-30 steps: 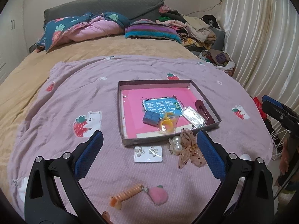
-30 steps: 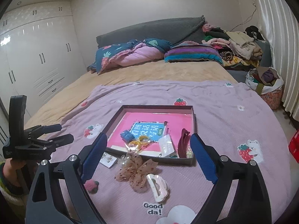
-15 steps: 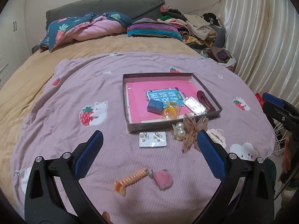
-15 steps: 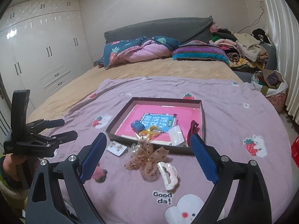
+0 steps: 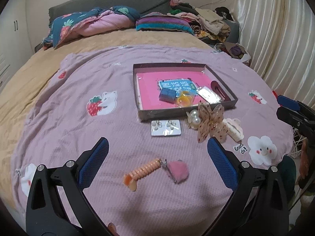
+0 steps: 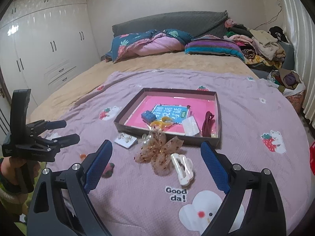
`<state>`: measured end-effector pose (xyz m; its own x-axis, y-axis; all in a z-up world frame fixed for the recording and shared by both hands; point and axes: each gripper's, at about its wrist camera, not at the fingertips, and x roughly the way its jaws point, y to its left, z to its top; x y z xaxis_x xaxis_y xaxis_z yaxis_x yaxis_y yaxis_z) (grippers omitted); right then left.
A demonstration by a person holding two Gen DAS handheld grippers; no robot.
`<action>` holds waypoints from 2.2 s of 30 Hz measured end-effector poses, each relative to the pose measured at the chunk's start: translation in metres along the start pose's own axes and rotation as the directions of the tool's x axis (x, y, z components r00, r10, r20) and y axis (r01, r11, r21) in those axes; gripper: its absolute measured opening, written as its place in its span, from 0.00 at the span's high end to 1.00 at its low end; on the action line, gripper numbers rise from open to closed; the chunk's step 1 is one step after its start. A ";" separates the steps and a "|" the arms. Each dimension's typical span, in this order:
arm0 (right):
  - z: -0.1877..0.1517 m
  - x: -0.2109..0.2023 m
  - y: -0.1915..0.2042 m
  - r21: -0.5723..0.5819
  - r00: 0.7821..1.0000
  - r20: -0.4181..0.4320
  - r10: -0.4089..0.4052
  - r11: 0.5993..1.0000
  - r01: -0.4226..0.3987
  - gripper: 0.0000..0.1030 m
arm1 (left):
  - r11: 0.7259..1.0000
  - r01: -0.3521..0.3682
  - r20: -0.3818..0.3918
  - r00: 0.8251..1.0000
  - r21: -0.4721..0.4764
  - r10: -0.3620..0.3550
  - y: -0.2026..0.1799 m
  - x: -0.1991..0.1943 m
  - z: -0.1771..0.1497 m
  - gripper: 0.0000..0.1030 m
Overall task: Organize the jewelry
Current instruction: 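Open both tools and withdraw them from the tray, then grasp the pink pompom clip with the left tool while the right tool grasps the sheer bow clip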
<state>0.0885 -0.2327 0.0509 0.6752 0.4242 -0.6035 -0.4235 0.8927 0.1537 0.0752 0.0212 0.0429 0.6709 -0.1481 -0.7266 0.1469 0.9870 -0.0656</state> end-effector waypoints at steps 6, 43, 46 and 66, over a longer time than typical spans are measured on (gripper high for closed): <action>-0.011 0.009 0.004 -0.008 0.999 -0.033 0.006 1.000 -0.007 0.12 | 1.000 0.018 -0.034 0.999 0.002 -0.018 0.000 0.002 -0.015 0.09; -0.005 0.126 -0.026 -0.031 0.971 -0.237 -0.023 0.999 0.016 0.13 | 0.989 0.147 -0.230 0.963 0.018 -0.139 -0.033 0.091 -0.056 0.49; -0.002 0.143 -0.027 -0.037 0.966 -0.260 -0.020 0.999 0.011 0.13 | 0.989 0.141 -0.233 0.964 0.038 -0.129 -0.034 0.094 -0.056 0.59; -0.001 0.125 -0.030 0.085 0.968 -0.193 0.158 0.986 -0.144 0.85 | 0.978 0.203 -0.216 0.958 0.043 -0.189 -0.040 0.086 -0.037 0.74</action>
<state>0.1853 -0.2061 -0.0297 0.4703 0.5225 -0.7112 -0.4636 0.8320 0.3047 0.0999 -0.0288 -0.0422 0.4583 -0.3149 -0.8311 0.3111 0.9328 -0.1819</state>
